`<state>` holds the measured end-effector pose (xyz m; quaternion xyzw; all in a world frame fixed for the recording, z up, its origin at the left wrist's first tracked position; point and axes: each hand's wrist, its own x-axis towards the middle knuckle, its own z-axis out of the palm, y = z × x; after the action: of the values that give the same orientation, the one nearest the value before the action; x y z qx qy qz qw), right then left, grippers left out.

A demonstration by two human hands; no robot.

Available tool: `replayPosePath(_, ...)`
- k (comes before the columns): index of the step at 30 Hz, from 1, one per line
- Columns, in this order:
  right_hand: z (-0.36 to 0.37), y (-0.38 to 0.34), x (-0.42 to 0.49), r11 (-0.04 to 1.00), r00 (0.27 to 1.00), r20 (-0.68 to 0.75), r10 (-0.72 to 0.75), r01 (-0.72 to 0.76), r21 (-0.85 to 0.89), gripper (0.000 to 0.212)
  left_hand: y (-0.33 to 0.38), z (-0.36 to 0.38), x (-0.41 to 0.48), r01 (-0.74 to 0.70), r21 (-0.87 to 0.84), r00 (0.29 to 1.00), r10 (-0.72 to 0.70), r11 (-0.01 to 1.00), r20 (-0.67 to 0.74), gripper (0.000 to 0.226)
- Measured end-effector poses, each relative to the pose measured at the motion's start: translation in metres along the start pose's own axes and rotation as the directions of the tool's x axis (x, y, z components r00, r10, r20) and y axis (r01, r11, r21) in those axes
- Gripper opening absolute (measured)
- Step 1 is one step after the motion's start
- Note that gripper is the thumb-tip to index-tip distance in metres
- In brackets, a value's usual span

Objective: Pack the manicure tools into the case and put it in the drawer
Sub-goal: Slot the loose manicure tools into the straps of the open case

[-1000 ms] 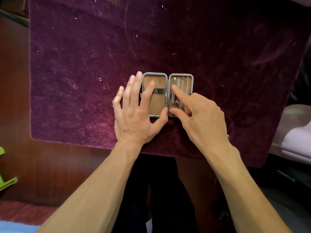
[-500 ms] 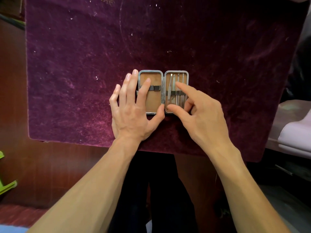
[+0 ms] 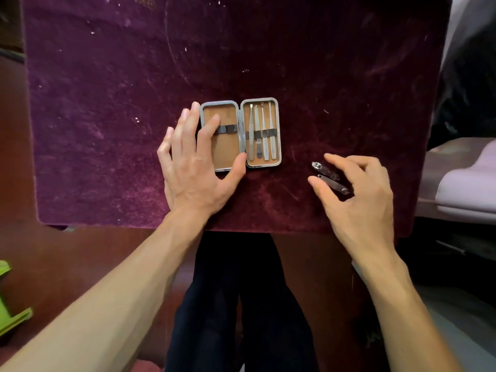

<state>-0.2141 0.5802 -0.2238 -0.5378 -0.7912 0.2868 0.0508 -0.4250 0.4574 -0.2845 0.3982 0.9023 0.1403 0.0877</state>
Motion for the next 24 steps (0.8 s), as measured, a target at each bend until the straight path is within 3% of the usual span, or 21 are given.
replayPosePath(5,0.031,-0.054,0.015,0.979,0.983,0.024,-0.179,0.176,0.107,0.055,0.0,0.0,0.001,-0.001,0.03,1.0,0.002,1.0,-0.02,0.074)
replayPosePath(10,0.047,-0.078,0.043,0.965,0.958,0.12,-0.26,0.256,0.052,0.056,-0.001,0.004,0.0,-0.012,0.04,0.998,0.014,0.999,-0.061,0.072)
replayPosePath(24,0.049,-0.068,0.054,0.949,0.936,0.197,-0.294,0.31,-0.057,0.054,-0.001,0.005,0.0,-0.012,0.031,0.998,0.014,0.999,-0.059,0.072)
